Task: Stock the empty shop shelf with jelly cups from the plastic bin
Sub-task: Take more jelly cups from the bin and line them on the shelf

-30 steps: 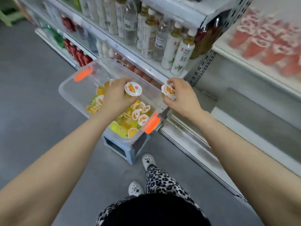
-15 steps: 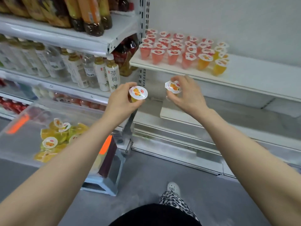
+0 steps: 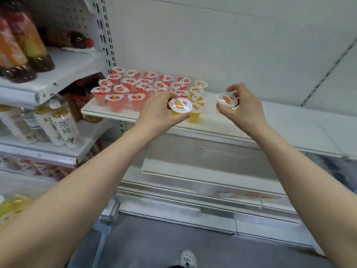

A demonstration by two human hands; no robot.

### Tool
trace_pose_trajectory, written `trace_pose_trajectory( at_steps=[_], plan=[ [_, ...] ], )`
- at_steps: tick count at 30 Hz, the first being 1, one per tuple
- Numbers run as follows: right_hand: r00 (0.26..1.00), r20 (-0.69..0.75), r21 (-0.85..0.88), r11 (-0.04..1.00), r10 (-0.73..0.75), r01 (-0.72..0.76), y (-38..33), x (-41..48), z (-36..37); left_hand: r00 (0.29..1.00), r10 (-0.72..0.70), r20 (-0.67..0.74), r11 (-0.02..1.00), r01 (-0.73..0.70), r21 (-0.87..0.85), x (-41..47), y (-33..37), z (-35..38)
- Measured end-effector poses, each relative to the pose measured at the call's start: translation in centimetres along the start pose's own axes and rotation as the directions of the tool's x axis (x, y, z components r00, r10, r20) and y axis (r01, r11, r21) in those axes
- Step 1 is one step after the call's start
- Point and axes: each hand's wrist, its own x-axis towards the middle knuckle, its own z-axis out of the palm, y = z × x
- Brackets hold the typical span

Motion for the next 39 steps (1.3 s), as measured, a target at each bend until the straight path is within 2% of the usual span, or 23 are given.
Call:
trace_pose_trajectory(
  at_steps=[6,15,30,39],
  plan=[
    [0.992,0.115,0.018,0.998,0.058,-0.06,6.4,6.1,0.3,0.998,-0.041,-0.056,0.997,0.045,0.069,5.7,2.8,4.7],
    [0.976,0.22,0.042,0.999,-0.003,-0.006,10.5,12.4,4.3,0.981,-0.141,-0.133,0.981,0.157,0.115,10.3,3.9,7.8],
    [0.96,0.279,0.031,0.999,0.004,-0.013,12.1,16.7,8.5,0.983,-0.135,-0.12,0.977,0.153,0.148,14.5,3.4,8.7],
    [0.954,0.281,0.0,0.994,-0.108,0.112,13.0,17.0,8.8,0.992,-0.095,-0.085,0.986,0.106,0.13,15.5,3.6,10.1]
  ],
)
